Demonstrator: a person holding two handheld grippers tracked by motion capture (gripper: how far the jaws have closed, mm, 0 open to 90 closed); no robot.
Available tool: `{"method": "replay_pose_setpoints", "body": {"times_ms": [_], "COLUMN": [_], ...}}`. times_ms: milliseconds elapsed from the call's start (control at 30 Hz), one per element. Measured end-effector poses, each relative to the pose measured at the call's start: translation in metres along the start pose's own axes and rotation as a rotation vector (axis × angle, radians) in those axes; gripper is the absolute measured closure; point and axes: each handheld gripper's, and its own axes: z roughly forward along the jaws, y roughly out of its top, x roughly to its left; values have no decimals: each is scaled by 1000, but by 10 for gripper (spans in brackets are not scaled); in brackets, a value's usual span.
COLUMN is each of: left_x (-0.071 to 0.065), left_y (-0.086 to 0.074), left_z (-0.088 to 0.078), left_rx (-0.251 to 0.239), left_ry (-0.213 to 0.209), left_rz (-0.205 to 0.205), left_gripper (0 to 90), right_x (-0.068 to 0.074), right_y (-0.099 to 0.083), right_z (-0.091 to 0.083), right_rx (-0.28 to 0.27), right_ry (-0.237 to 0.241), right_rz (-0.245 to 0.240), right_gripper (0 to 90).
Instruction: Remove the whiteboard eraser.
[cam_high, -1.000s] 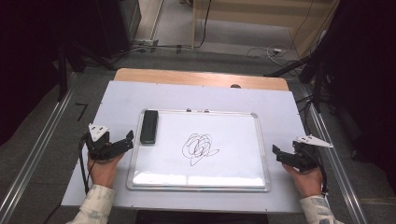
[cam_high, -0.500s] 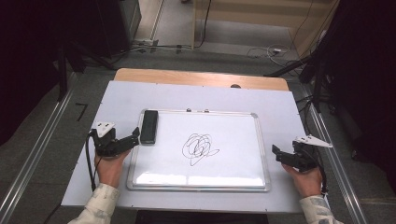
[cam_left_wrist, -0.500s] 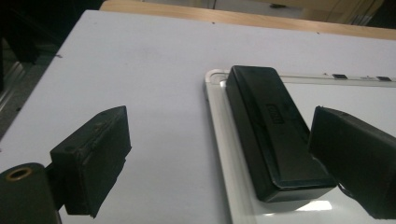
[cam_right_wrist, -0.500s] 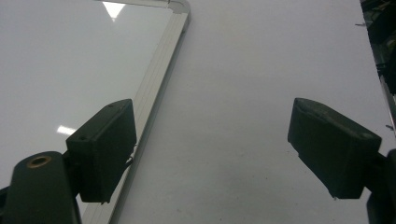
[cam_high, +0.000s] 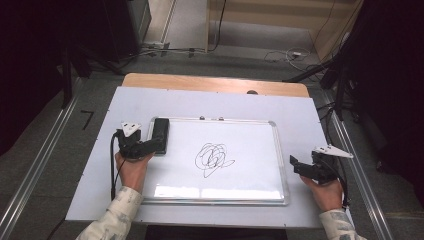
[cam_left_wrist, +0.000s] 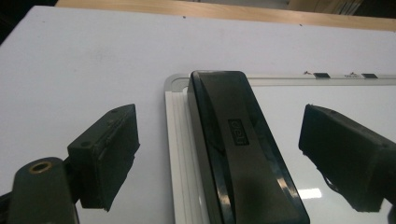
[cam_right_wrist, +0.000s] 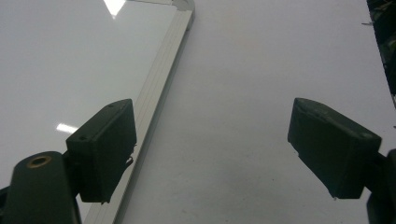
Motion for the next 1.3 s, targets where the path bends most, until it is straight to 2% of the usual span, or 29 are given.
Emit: {"method": "replay_pose_setpoints", "body": {"times_ms": [100,267,467,667,800,967,1300], "left_x": [-6,-12,-21,-22,-24,-24,-26], "left_y": [4,9,13,11,10,9,6], "left_z": [5,19,31,43,48,54,58], "left_rx": [-9,3,6,45,61,87,109], "left_ry": [10,20,39,46,45,65,103], "left_rz": [7,-1,24,41,36,41,48], "left_gripper": [125,142,186,230,260,277,311], "right_x": [0,0,1,0,0,0,1], "right_y": [0,0,0,0,0,0,0], "right_z": [0,0,1,0,0,0,0], "right_rx": [1,3,4,1,2,1,2], "right_ry": [-1,-3,-5,-3,-3,-2,-4], "right_rz": [2,4,2,4,3,5,6], "right_gripper": [139,139,139,139,139,139,139]}}
